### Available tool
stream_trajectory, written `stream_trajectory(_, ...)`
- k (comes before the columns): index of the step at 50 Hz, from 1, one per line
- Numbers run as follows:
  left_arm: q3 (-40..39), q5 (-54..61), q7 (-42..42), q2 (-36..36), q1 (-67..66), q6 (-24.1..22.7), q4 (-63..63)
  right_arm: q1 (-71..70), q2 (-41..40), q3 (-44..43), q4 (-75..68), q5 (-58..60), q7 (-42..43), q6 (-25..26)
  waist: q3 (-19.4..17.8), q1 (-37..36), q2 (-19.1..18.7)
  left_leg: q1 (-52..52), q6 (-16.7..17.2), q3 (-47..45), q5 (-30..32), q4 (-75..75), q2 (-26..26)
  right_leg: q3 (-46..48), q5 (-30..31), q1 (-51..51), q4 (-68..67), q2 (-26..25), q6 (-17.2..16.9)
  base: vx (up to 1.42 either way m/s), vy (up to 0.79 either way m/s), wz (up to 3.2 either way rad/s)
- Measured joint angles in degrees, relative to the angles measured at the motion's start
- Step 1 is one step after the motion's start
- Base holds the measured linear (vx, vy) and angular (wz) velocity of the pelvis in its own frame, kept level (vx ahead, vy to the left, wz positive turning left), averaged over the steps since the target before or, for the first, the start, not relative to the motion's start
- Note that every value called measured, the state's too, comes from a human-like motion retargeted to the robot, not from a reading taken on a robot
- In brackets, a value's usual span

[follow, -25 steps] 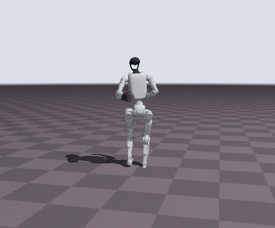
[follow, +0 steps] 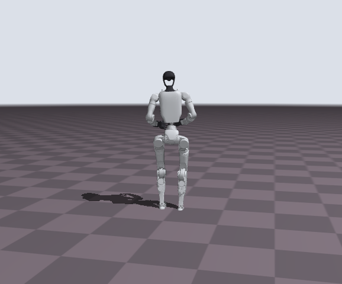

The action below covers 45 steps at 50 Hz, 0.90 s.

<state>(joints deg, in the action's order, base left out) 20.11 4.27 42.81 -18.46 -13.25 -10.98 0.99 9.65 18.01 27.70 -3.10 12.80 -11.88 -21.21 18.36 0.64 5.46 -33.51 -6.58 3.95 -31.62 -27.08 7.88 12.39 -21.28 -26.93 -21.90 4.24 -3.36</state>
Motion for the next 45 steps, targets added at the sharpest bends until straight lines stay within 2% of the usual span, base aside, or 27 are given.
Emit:
stream_trajectory(5, 0.4, 0.5, 0.7, -1.0, 2.3, 0.3, 1.8, -1.6, 0.8, 0.1, -1.0, -0.9, 0.0, 0.1, 1.4, 0.2, -0.1, 2.3, 0.3, -0.8, 1.8, 5.5, -0.2, -0.7, 1.5, 1.0, 3.8, -0.4, -0.9, 0.04, 0.02, -0.28)
stream_trajectory(8, 1.9, 0.1, 0.8, 0.2, 1.0, -0.1, 2.3, 0.0, -0.1, 1.0, -1.7, -0.8, 0.1, -0.2, 3.3, 0.3, -0.7, 0.1, 0.4, -1.6, 2.1, 3.6, -0.4, -1.1, 1.8, -1.5, 1.5, 0.1, -1.5, -0.01, 0.02, -0.24)
stream_trajectory(10, 1.4, 1.0, 1.1, -1.2, 3.1, 0.1, 2.9, -1.8, 0.8, 0.7, -1.8, -1.9, -0.3, -0.2, 2.9, 0.2, -0.5, 3.0, 0.5, -1.7, 3.0, 7.6, -0.4, -1.2, 2.4, 0.7, 4.7, -0.2, -1.8, 0.06, 0.00, -0.26)
stream_trajectory(15, 2.7, 0.7, 1.1, -0.4, 1.8, -0.7, 3.0, -0.7, 0.3, 1.8, -2.4, -2.1, -1.0, -0.7, 4.5, 0.0, -0.8, 2.0, 0.6, -3.0, 3.8, 6.6, -0.3, -1.9, 2.6, -1.5, 2.2, 0.6, -2.8, -0.01, 0.00, -0.24)
stream_trajectory(17, 2.1, 1.5, 1.3, -1.6, 3.6, -0.7, 3.4, -2.5, 1.0, 1.5, -2.3, -3.1, -1.7, -0.8, 3.4, -0.2, -0.7, 5.3, 0.7, -2.9, 4.6, 10.4, -0.2, -1.8, 3.2, 1.4, 5.3, 0.4, -3.1, 0.04, -0.01, -0.23)
stream_trajectory(23, 2.5, 0.9, 0.8, -1.1, 2.1, -1.8, 3.1, -1.7, 0.5, 2.1, -2.5, -3.3, -2.9, -1.4, 3.9, -0.3, -0.7, 6.1, 0.7, -4.4, 5.6, 10.4, 0.2, -2.7, 2.8, 0.2, 2.0, 1.5, -4.2, -0.01, 0.00, -0.22)
stream_trajectory(25, 1.4, 1.5, 0.9, -2.6, 4.1, -1.9, 3.4, -3.8, 1.4, 1.5, -2.3, -4.3, -3.7, -1.3, 2.6, -0.6, -0.7, 9.4, 0.8, -4.1, 6.1, 13.9, 0.2, -2.4, 3.1, 3.2, 5.1, 1.1, -4.4, 0.06, -0.01, -0.22)
stream_trajectory(32, 0.8, 0.8, 1.3, -2.1, 1.4, -2.3, 2.8, -2.2, 0.9, 0.7, -1.6, -4.7, -5.1, -1.8, 1.1, -0.6, -0.8, 13.3, 0.8, -6.0, 8.4, 16.5, 0.5, -4.1, 3.5, 4.4, 3.4, 1.9, -5.8, 0.00, -0.01, -0.28)
stream_trajectory(45, -2.2, 2.6, 3.0, -4.8, -0.8, -1.3, 1.4, -0.3, 4.7, -6.4, 2.6, -6.0, -5.4, -2.0, -1.7, 0.1, -1.1, 20.9, 1.1, -8.2, 9.8, 22.6, 1.4, -6.1, 1.0, 6.9, 1.2, 2.7, -8.6, 0.03, -0.01, -0.26)
